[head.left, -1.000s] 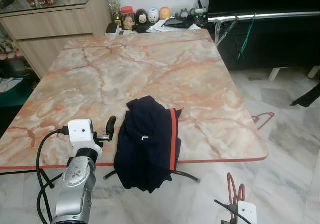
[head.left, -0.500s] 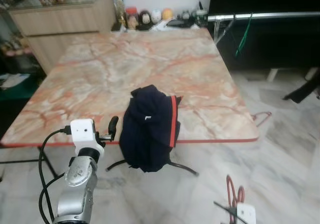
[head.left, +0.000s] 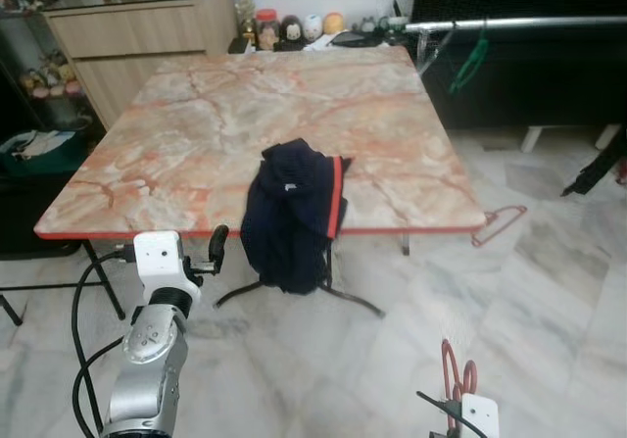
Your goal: Hang hanger
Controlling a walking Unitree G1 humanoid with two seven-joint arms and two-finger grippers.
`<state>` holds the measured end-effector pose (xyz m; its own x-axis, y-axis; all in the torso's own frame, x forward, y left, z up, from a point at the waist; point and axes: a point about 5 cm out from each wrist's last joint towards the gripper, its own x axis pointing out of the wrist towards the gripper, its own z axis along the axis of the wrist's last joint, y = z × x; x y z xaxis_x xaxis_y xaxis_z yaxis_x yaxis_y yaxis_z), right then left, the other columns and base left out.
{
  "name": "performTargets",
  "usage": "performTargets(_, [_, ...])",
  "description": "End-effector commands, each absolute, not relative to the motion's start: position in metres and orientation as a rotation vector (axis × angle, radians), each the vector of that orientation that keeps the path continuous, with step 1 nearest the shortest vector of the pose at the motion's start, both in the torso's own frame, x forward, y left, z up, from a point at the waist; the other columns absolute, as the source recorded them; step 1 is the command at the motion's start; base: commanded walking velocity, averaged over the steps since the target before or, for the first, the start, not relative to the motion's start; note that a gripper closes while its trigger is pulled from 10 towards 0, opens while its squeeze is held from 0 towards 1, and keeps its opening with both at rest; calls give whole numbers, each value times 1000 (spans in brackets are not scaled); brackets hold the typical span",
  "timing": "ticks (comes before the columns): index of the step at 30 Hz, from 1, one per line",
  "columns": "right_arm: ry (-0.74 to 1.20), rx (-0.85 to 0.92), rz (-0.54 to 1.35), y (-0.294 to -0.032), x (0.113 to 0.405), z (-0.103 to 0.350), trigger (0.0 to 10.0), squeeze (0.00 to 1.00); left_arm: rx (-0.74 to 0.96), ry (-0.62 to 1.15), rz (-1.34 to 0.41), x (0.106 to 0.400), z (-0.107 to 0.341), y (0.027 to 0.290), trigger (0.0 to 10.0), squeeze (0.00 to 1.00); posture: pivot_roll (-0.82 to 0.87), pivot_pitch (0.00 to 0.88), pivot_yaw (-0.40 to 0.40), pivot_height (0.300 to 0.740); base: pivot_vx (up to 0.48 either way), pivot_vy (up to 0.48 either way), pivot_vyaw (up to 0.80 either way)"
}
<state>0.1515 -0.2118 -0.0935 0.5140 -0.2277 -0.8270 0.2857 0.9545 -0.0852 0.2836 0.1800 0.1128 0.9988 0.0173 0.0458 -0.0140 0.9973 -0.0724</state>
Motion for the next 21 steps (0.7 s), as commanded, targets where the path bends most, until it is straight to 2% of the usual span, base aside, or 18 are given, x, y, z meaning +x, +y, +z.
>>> performTargets(1, [977, 76, -312, -210, 154, -93, 10000, 0, -63, -45, 29, 283, 113, 186, 10000, 0, -159, 0, 62, 740, -307, 0, 0])
performTargets(6, [977, 76, -312, -210, 154, -93, 10000, 0, -52, -29, 25, 283, 109, 188, 10000, 0, -159, 0, 61, 740, -281, 0, 0])
performTargets(11, [976, 75, -313, -210, 154, -93, 10000, 0, 10, 59, 17, 282, 90, 195, 10000, 0, -159, 0, 61, 740, 0, 0, 0])
performTargets(21, [974, 75, -316, -210, 155, -92, 10000, 0, 33, 301, -40, 273, 35, 207, 10000, 0, -151, 0, 59, 740, 0, 0, 0])
